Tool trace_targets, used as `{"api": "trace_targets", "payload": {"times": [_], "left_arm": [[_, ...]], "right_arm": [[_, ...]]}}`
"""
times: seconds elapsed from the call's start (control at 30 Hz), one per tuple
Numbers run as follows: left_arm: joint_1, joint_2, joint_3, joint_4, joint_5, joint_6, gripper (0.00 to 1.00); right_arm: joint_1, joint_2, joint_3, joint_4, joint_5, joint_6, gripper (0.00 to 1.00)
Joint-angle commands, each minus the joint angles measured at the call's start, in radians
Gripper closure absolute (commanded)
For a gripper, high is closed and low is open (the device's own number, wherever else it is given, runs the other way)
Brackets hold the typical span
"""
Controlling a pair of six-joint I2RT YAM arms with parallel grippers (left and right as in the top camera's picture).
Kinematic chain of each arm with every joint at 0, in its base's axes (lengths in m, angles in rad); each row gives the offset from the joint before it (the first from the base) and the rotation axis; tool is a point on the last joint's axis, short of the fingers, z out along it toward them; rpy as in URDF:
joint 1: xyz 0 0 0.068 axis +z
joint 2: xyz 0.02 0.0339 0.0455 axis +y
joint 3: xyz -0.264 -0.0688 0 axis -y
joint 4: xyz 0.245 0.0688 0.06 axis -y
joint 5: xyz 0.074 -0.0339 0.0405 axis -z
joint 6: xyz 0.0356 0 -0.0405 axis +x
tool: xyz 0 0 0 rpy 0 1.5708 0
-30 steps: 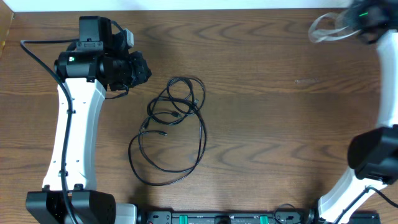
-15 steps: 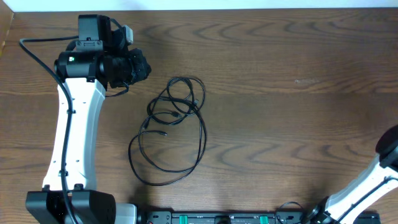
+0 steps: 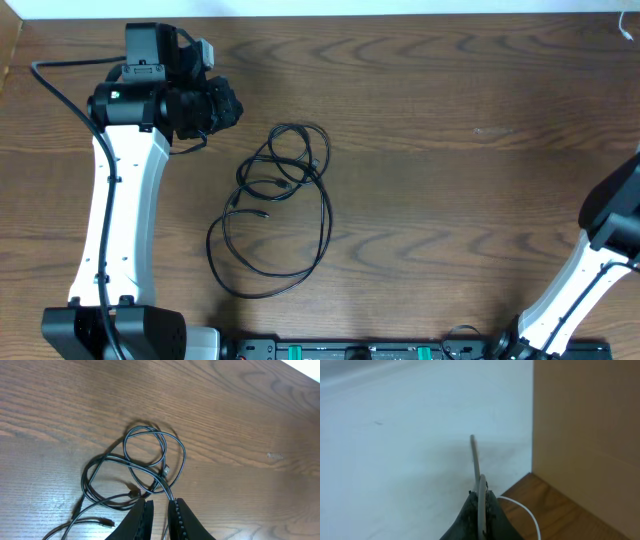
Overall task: Untangle cables
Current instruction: 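Carry the white cable to the far right corner and release it, then move the right gripper back over the black cable pile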
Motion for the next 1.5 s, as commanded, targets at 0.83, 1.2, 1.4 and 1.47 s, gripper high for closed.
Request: {"api": "trace_targets", "payload": {"times": [0.83,1.2,1.4,1.47], "left_arm": [[0.003,-0.005,-0.002,-0.003,-0.005,0.006,0.83],[0.003,-0.005,-0.002,-0.01,-0.006,0.007,0.83],[0.003,-0.005,-0.002,-0.01,-0.006,0.011,0.83],[0.003,-0.005,-0.002,-0.01,-0.006,0.011,0.83]], "right_arm": [[-0.124,0.135,0.077,-0.596,-0.224,0.011,0.01],[-0.14,-0.099,0.085,-0.722,-0.399,-0.053,0.01],[-0.143,-0.19,0.085,-0.838,-0.355,-0.093,0.01],[-0.147,-0.218,0.085,-0.856,-0.306,-0.094,0.01]]}}
